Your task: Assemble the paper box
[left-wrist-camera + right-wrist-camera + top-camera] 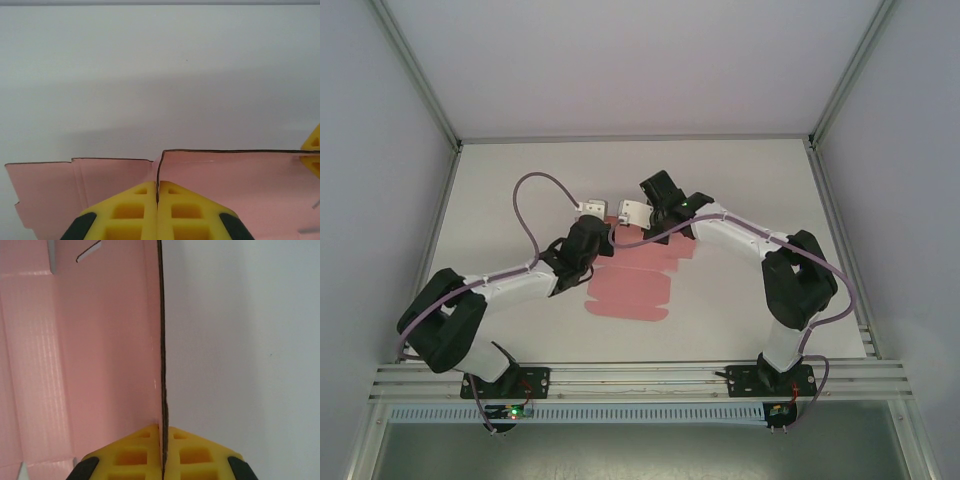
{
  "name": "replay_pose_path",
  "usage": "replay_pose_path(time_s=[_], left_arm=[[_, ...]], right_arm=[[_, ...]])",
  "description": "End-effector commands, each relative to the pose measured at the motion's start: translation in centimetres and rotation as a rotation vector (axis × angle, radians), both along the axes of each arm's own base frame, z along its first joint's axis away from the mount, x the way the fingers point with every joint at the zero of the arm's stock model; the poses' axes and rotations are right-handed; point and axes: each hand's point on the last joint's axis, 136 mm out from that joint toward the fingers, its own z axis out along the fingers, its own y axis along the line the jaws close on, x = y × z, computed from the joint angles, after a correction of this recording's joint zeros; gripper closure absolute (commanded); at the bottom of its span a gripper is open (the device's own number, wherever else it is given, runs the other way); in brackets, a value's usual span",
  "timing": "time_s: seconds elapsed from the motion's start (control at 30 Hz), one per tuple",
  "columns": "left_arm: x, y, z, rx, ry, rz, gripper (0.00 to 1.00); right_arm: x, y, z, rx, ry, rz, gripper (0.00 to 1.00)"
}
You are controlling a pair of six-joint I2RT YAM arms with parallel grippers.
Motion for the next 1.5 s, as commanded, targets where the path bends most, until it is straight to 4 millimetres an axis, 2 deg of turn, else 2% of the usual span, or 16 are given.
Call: replay_pose_path(time_s=[0.0,0.17,0.27,0.37,0.47,0.5,0.6,0.67,0.73,0.83,1.0,1.17,1.33,1.47], left_arm=[[0.3,-1.6,0.8,-0.045,-0.074,0.005,0.98],[0.2,-2.2,0.6,-0.081,-0.111,0.026,0.98],[-0.2,-2.3,0.7,-0.097,-0.107,0.008,0.92],[-0.8,-1.6,1.0,-0.043,-0.061,0.013,0.85],[-1.9,0.4,1.9,0.001,-0.021,0.063,0.82],[-2.4,1.2,2.3,0.012,-0.011,0.077,0.71],[-4.0,3.6,3.3,0.002,0.009,0.11,0.21],[-4.9,5.5,3.9,-0.022,0.023,0.155,0.0],[-5.7,7.7,3.9,-0.057,0.051,0.201,0.0],[-6.6,9.4,3.3,-0.129,0.104,0.177,0.0],[-7.4,10.0,2.5,-0.33,0.102,0.088,0.0],[-7.6,8.6,3.1,-0.476,0.072,-0.052,0.0],[-6.8,7.2,3.8,-0.52,0.065,-0.116,0.0],[-6.3,6.2,4.3,-0.524,0.044,-0.185,0.04]], right_arm=[[0.8,0.7,2.3,0.071,-0.066,-0.033,1.0],[0.4,0.7,2.2,0.08,-0.053,-0.024,1.0],[0.5,0.4,2.1,0.068,-0.054,-0.025,1.0],[0.7,-0.3,2.3,0.055,-0.06,-0.028,1.0],[0.7,-1.2,2.7,0.041,-0.072,-0.019,1.0],[0.7,-1.6,2.8,0.041,-0.074,-0.012,1.0],[0.3,-1.9,3.3,0.065,-0.074,0.012,1.0],[0.2,-1.9,3.7,0.088,-0.082,0.021,1.0],[-0.2,-1.9,4.2,0.11,-0.085,0.04,1.0],[-0.9,-2.0,5.0,0.153,-0.078,0.067,1.0],[-2.2,-1.9,6.2,0.229,-0.042,0.123,1.0],[-3.2,-1.8,7.0,0.294,-0.017,0.173,1.0],[-4.0,-1.5,7.6,0.345,0.007,0.21,1.0],[-4.3,-1.4,7.4,0.358,0.03,0.224,1.0]])
